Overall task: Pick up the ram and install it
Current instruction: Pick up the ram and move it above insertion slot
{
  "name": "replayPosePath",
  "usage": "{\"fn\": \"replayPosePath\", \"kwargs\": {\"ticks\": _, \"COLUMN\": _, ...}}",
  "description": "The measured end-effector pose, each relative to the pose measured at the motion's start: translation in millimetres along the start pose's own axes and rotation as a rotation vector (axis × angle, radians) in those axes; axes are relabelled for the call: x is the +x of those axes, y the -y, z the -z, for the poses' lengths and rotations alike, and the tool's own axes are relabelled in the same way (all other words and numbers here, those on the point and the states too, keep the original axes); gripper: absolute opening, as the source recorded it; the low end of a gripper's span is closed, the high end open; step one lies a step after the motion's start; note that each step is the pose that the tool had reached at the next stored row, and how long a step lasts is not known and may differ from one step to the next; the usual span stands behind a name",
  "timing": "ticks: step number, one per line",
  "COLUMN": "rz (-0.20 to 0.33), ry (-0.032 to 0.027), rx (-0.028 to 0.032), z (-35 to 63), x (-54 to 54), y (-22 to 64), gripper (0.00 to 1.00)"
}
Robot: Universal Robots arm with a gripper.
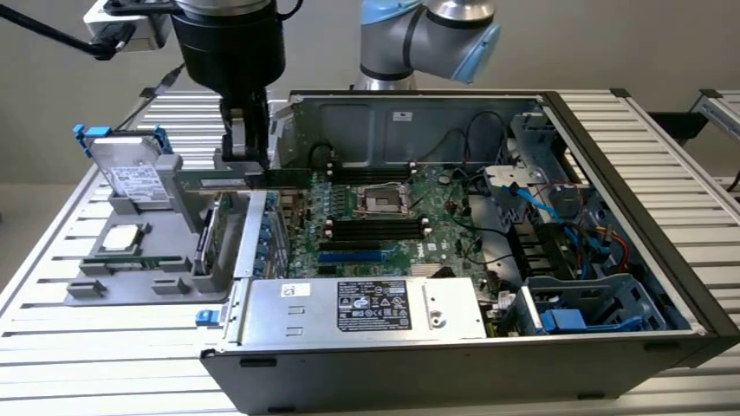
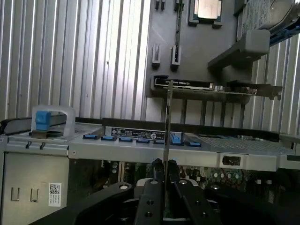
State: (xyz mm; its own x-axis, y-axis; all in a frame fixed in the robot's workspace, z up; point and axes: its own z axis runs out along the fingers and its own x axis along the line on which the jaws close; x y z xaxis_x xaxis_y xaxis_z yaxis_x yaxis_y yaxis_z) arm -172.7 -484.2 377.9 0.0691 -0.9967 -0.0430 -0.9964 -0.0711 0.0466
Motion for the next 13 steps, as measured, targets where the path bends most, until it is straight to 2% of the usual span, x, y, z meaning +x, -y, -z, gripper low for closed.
{"fn": "replayPosePath", "kwargs": {"ticks": 13, "rz": 0.005, "ry": 0.0233, "rx": 0.0015, "z": 9.2, "x": 3.8, "y": 58.9, "gripper": 0.14}}
